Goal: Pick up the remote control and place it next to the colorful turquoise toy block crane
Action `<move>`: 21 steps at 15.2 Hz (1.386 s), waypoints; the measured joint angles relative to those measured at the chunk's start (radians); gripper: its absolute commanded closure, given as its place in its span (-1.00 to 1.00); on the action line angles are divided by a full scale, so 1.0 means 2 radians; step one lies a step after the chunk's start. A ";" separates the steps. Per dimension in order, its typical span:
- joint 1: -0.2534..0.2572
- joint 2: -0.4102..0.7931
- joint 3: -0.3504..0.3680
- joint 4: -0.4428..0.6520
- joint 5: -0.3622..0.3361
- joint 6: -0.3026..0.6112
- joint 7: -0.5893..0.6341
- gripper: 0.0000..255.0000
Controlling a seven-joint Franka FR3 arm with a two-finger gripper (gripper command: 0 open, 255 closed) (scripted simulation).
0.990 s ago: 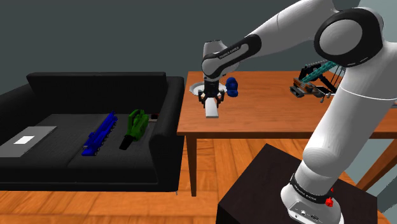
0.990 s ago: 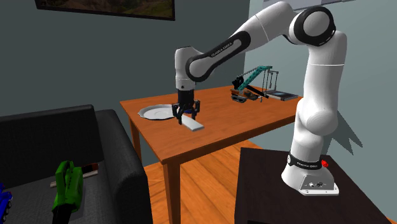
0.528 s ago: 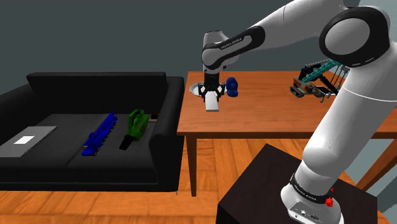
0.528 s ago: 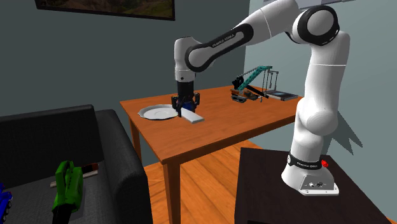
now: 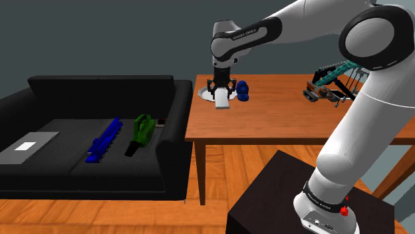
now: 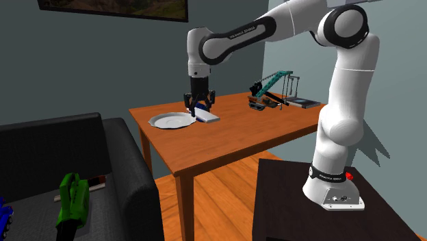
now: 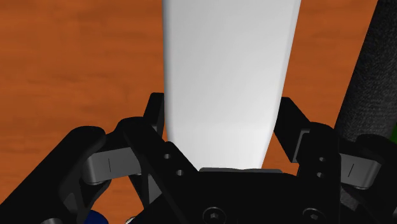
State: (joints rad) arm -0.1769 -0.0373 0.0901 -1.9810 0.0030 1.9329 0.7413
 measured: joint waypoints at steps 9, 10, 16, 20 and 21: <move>0.000 -0.008 0.000 0.051 0.001 -0.059 -0.001 1.00; 0.000 -0.008 -0.001 0.058 0.001 -0.066 -0.001 1.00; 0.000 -0.008 0.000 0.098 0.001 -0.106 0.000 1.00; 0.000 -0.004 0.000 0.129 0.000 -0.133 0.000 1.00; 0.000 -0.002 0.000 0.138 0.000 -0.140 0.001 1.00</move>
State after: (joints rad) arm -0.1760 -0.0419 0.0910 -1.7057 0.0033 1.6530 0.7437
